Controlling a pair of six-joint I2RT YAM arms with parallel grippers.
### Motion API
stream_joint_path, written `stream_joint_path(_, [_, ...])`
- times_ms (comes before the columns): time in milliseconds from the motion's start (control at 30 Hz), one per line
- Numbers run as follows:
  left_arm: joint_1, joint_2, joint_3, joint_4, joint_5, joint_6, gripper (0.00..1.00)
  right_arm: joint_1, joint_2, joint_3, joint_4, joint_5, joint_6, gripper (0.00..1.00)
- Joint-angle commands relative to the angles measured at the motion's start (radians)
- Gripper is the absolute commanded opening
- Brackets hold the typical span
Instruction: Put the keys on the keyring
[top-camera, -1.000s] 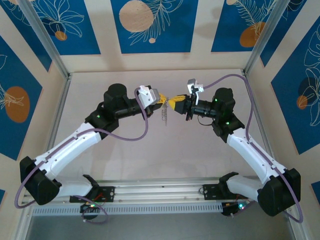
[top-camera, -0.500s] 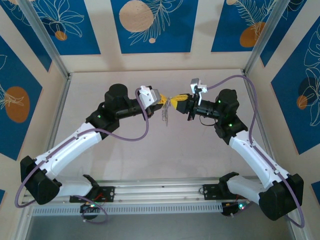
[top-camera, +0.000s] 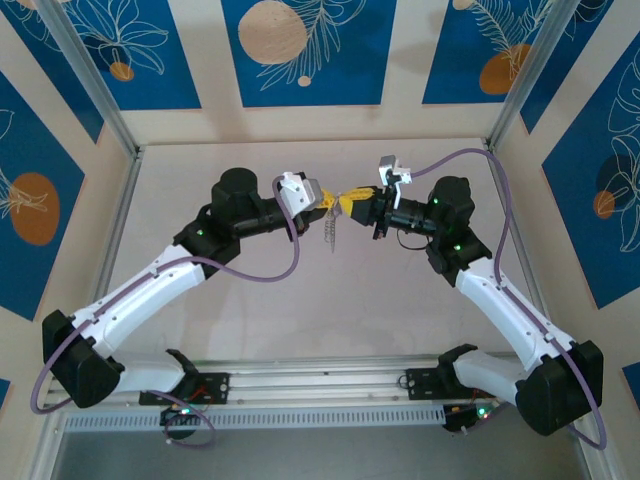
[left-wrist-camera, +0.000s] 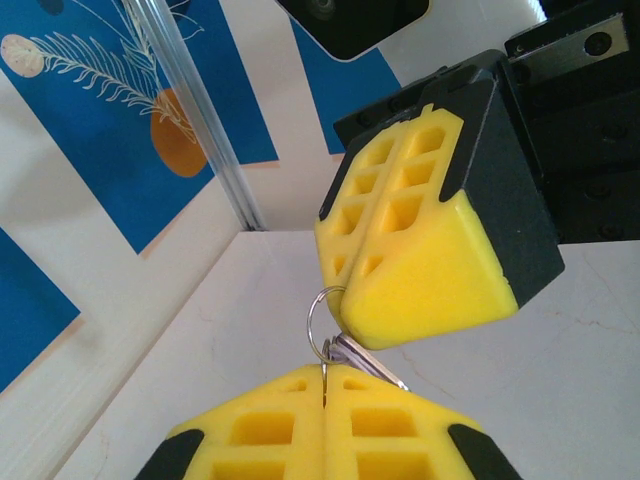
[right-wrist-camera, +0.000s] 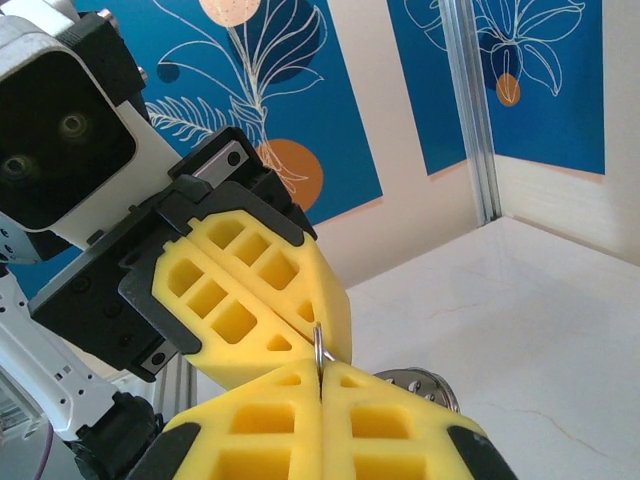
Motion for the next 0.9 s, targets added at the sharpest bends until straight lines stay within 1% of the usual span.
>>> stream_joint_path(0, [-0.021,0.000,0.006,0.076,0.021,-0.019,0.00,-0.017,0.003,0.010,0.015,0.019,0.011,0.00])
stream_joint_path(267, [-0.021,-0.009,-0.010,0.129,0.023,-0.050,0.00,-0.059,-0.008,-0.027,0.026,0.010,0.040,0.00])
stream_joint_path(433, [-0.022,-0.009,-0.011,0.147,0.035,-0.069,0.00,-0.062,-0.001,-0.043,0.038,0.003,0.053,0.00])
stream_joint_path(700, [-0.022,0.006,-0.020,0.194,0.056,-0.118,0.00,-0.062,0.033,-0.036,0.071,-0.062,0.087,0.00])
stream_joint_path(867, [-0.023,0.022,-0.036,0.254,0.063,-0.181,0.00,-0.065,0.053,-0.027,0.067,-0.087,0.106,0.00])
